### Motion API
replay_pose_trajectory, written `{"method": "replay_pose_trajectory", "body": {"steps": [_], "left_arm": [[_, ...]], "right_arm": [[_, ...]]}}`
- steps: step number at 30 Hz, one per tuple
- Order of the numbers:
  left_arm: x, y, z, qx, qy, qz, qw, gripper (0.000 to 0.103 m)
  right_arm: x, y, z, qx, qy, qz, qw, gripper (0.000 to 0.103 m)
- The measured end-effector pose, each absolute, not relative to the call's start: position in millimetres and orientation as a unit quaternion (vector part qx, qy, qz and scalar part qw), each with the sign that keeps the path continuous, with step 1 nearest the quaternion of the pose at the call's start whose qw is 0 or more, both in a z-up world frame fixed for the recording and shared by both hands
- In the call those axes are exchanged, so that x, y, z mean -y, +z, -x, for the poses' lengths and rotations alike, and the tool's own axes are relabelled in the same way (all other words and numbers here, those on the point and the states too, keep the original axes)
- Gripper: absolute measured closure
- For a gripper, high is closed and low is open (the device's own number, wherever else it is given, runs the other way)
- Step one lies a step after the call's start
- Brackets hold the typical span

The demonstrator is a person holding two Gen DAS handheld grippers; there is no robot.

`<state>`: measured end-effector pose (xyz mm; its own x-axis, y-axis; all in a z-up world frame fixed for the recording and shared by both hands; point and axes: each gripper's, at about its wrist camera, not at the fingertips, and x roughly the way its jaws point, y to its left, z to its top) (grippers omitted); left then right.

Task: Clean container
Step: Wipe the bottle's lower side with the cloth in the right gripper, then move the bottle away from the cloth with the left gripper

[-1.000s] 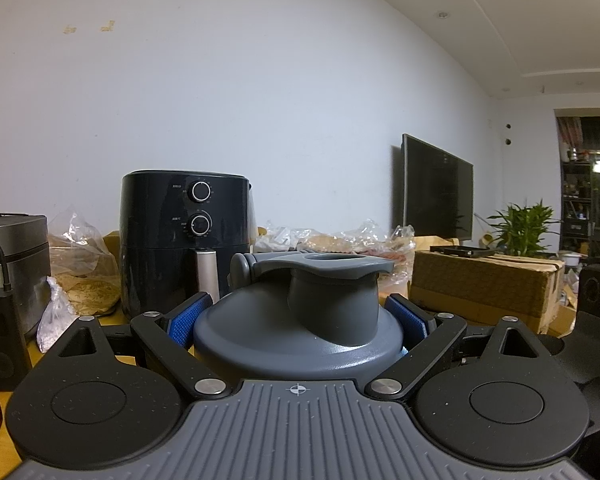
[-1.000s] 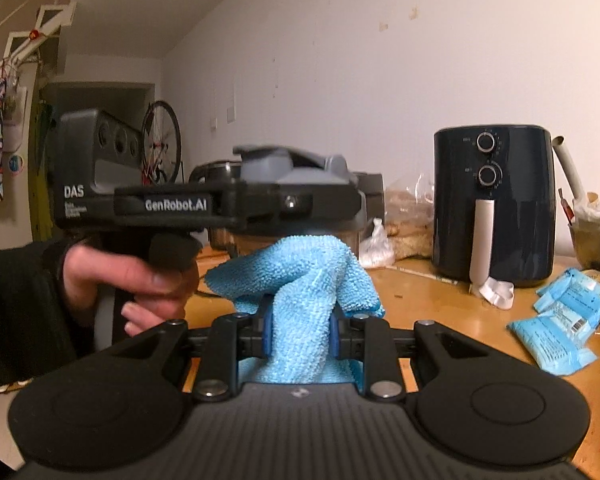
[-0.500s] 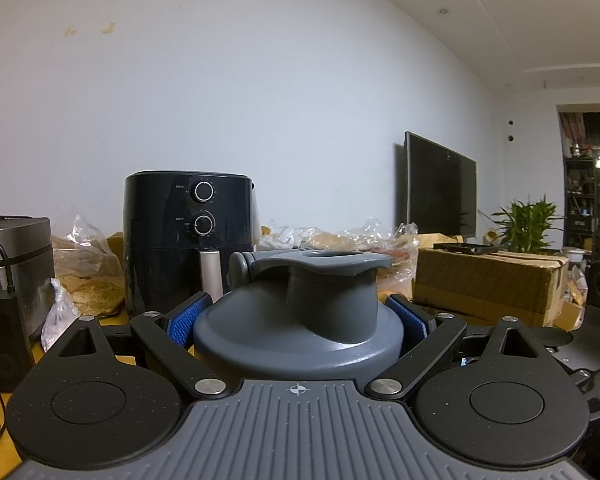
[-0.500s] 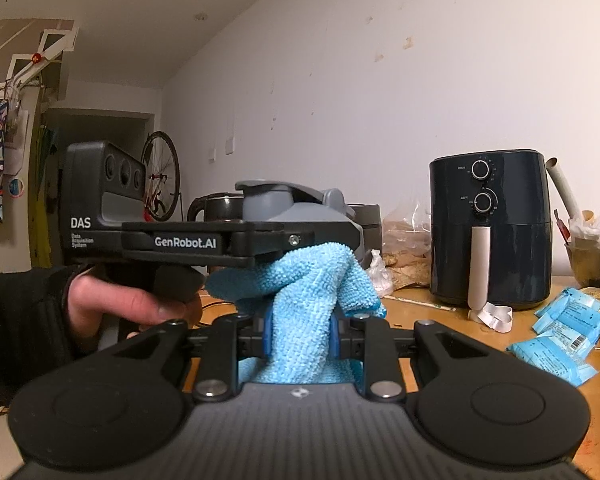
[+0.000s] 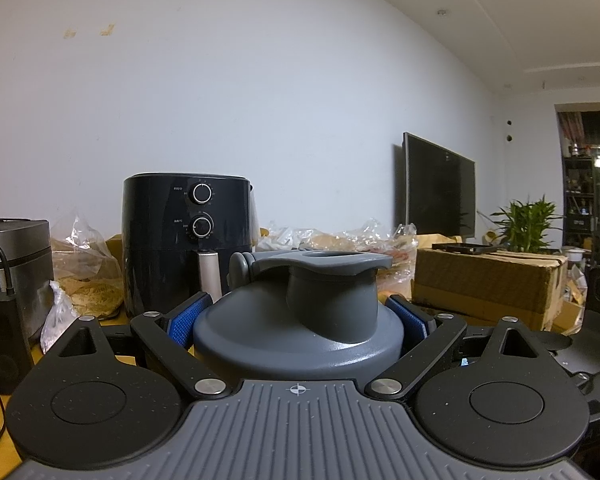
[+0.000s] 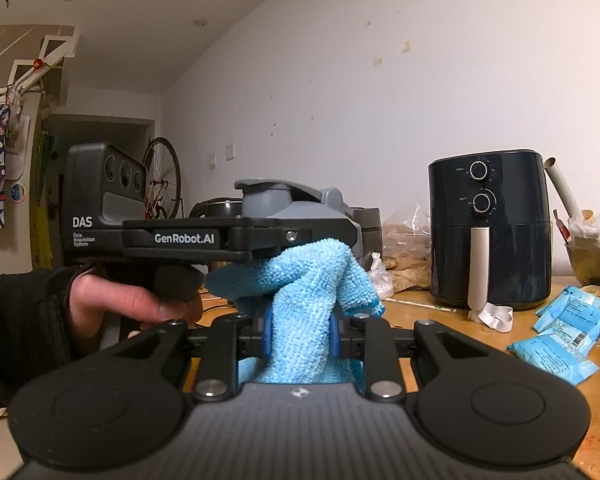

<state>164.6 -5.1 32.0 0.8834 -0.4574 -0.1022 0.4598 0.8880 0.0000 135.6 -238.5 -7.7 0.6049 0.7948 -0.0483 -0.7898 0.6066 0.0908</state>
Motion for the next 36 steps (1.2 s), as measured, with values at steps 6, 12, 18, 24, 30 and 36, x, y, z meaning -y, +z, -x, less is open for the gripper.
{"method": "replay_pose_trajectory", "body": {"steps": [6, 12, 18, 24, 30, 36], "left_arm": [[5.2, 32.1, -164.9, -0.049, -0.237, -0.012, 0.970, 0.009], [5.2, 32.8, -164.3, -0.049, -0.237, -0.012, 0.970, 0.009], [5.4, 31.9, -163.7, -0.049, -0.236, -0.012, 0.970, 0.008], [5.3, 31.8, -163.1, -0.049, -0.236, -0.011, 0.970, 0.009], [5.1, 31.1, -163.6, -0.048, -0.236, -0.010, 0.970, 0.008], [5.8, 30.4, -163.3, -0.046, -0.232, -0.007, 0.972, 0.008]], "right_arm": [[246.0, -11.9, -133.4, -0.043, 0.436, -0.032, 0.899, 0.081], [255.6, -16.8, -131.2, -0.044, 0.425, -0.036, 0.903, 0.080], [263.3, -21.1, -130.9, -0.039, 0.410, -0.038, 0.911, 0.080], [264.5, -21.0, -132.0, -0.032, 0.405, -0.040, 0.913, 0.080], [262.3, -21.2, -131.0, -0.029, 0.380, -0.039, 0.924, 0.080], [258.1, -21.7, -128.9, -0.023, 0.337, -0.034, 0.941, 0.080]]}}
